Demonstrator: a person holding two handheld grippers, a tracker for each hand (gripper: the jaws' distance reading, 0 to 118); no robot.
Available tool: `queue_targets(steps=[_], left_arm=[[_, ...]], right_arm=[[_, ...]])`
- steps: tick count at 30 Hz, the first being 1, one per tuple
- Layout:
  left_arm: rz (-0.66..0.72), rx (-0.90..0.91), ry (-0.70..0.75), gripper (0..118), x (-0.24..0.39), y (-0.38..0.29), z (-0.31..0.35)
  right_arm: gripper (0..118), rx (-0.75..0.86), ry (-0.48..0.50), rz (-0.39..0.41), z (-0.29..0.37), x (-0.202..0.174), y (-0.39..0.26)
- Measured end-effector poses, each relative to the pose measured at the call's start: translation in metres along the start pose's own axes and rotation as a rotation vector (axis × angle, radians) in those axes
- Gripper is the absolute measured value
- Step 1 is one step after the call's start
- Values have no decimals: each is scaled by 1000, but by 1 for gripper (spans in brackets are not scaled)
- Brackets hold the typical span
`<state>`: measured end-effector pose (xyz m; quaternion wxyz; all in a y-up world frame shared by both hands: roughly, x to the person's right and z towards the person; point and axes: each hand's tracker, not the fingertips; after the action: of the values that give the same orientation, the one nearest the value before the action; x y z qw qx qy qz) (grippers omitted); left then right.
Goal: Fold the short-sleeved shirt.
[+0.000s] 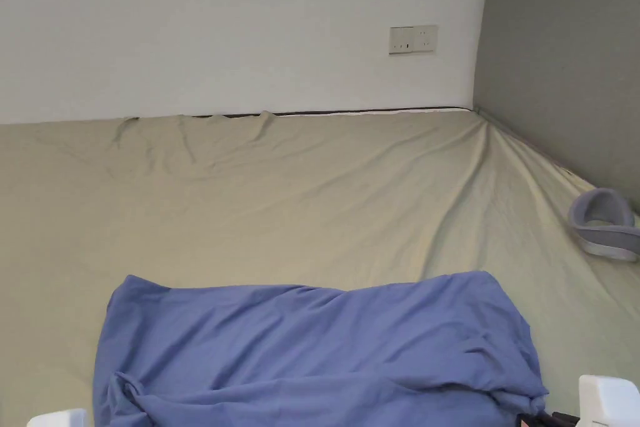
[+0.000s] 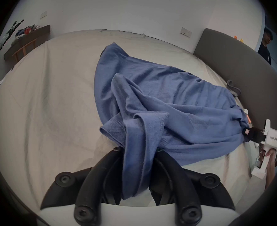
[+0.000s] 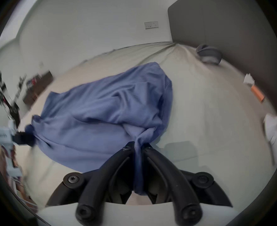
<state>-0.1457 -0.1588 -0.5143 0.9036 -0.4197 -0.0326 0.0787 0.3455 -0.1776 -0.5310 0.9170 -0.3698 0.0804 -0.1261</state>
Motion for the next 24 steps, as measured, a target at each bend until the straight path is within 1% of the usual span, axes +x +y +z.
queue_targets(steps=[1,2,3,4,6,7,8,10,11,13,15,16,18,21,22,23,24], left_arm=[[-18,-5,3,19,3,0,4],[-23,-4,-1,19,5,-1,10],[-24,-4,-1,19,4,3,13],[-24,0,-3,19,5,1,20],[-11,23,-25,19,7,-4,38],[-4,25,-32,19,2,-2,42],[-8,26,-32,19,5,-5,52],[-47,44,-10,19,14,-14,71],[-59,47,0,19,14,-16,78],[-57,45,0,19,16,-28,98],[-21,66,-11,19,12,-42,117],[-11,71,-12,19,12,-50,123],[-11,60,12,19,13,-68,135],[-7,25,69,19,12,-95,136],[-1,15,72,19,12,-103,136],[22,2,66,22,3,-109,126],[61,-19,86,32,2,-113,123]], right_arm=[[6,-33,-51,33,6,-6,1],[6,-20,-77,114,11,-10,-1],[6,29,-100,156,20,-13,-3],[6,44,-89,141,31,-13,-3],[6,89,-21,42,55,-13,-5],[6,117,-5,18,68,-13,-6],[6,149,5,11,82,-15,-9],[6,165,-15,52,108,-24,-14],[6,189,-22,86,120,-27,-19],[6,187,-15,80,141,-30,-29],[6,211,-6,33,160,-31,-47],[6,204,-11,37,166,-32,-55],[6,184,-32,41,167,-32,-77],[6,88,-66,14,159,-31,-105],[6,78,-75,28,155,-33,-112],[6,66,-88,45,152,-35,-118],[7,61,-94,43,148,-35,-121]])
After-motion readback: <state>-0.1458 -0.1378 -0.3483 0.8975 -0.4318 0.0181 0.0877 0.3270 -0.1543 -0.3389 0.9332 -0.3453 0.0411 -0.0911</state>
